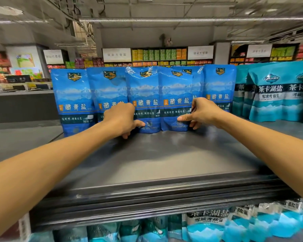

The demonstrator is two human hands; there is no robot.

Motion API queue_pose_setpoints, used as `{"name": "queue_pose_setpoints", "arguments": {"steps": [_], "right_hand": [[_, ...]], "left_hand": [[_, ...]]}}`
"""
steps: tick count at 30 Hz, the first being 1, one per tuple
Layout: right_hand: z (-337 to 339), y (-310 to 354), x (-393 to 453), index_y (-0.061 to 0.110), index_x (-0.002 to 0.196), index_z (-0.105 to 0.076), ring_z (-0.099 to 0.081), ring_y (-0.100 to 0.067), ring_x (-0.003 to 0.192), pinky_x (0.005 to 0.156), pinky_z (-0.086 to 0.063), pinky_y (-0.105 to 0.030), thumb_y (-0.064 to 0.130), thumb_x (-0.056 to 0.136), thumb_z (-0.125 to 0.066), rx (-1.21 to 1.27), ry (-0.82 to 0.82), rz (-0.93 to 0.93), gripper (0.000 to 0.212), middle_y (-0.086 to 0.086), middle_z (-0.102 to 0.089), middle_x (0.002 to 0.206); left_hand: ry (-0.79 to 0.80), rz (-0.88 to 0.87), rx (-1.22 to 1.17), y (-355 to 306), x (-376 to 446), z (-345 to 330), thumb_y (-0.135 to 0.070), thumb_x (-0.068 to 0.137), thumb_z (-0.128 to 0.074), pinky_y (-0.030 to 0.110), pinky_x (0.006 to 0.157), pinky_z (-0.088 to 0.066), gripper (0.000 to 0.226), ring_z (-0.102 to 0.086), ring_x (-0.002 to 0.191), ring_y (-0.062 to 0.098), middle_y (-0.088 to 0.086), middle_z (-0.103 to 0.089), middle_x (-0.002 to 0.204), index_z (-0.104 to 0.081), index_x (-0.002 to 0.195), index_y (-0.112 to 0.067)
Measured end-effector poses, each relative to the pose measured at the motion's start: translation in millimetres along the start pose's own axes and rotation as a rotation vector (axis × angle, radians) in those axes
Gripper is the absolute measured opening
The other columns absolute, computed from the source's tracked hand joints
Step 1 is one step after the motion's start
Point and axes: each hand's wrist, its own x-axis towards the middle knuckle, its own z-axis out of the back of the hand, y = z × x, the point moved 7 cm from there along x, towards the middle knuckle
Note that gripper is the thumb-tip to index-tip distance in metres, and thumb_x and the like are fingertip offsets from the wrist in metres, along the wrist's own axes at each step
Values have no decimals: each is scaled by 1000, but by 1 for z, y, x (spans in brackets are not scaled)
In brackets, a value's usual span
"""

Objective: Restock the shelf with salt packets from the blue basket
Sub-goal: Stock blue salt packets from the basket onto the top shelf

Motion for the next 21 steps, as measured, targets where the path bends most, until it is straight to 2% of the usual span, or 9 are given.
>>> {"name": "queue_pose_setpoints", "arguments": {"steps": [3,6,8,10,13,15,18,21], "right_hand": [[4,0,-4,8,69,-51,-72,-22,52,53,-61,-34,54,67,-85,-210,-31,7,58,-16,-73,64],[7,-1,-8,8,59,-55,-64,-10,38,57,-56,-27,71,72,-72,-373,-76,3,66,-9,-69,52],[7,0,-10,10,55,-53,-58,-9,33,58,-54,-27,75,77,-65,-410,-89,0,69,-2,-62,41],[5,3,-13,13,51,-49,-58,-15,41,63,-56,-32,75,81,-60,-431,-83,6,70,3,-54,33],[2,10,-19,14,47,-49,-59,-19,52,70,-55,-36,69,85,-63,-404,-53,13,68,2,-54,37],[3,18,-28,13,50,-51,-55,-16,46,59,-52,-30,58,89,-67,-360,-34,30,62,-1,-55,39],[4,37,-51,10,63,-57,-53,-12,35,38,-40,-23,38,94,-68,-147,-51,69,44,-5,-58,47],[-6,67,-88,9,67,-57,-54,-16,38,34,-36,-22,28,97,-65,101,-15,148,36,-3,-55,47]], "left_hand": [[37,9,-39,2,-4,-1,-69,86,-63,26,61,-55,63,-58,32,3,-9,-62,40,-67,55,-13],[51,28,-68,5,-8,0,-73,83,-62,27,62,-58,67,-63,38,6,-8,-64,43,-72,54,-13],[34,20,-57,5,-11,2,-73,84,-60,25,59,-55,67,-65,42,7,-9,-64,44,-72,54,-14],[13,12,-58,5,-16,6,-70,87,-60,26,59,-55,64,-66,46,7,-10,-65,45,-73,56,-15],[-30,1,-87,8,-24,13,-57,94,-59,32,67,-61,56,-67,47,5,-9,-68,49,-71,58,-15],[-46,-23,-167,11,-32,19,-41,98,-55,32,67,-60,52,-67,46,8,-5,-68,50,-69,57,-12],[-62,-46,-473,10,-54,26,-17,100,-46,22,42,-46,38,-63,39,14,2,-66,48,-66,73,-2],[-66,-2,-714,9,-84,33,-14,99,-45,20,30,-32,30,-52,33,15,1,-58,43,-63,76,-8]]}}
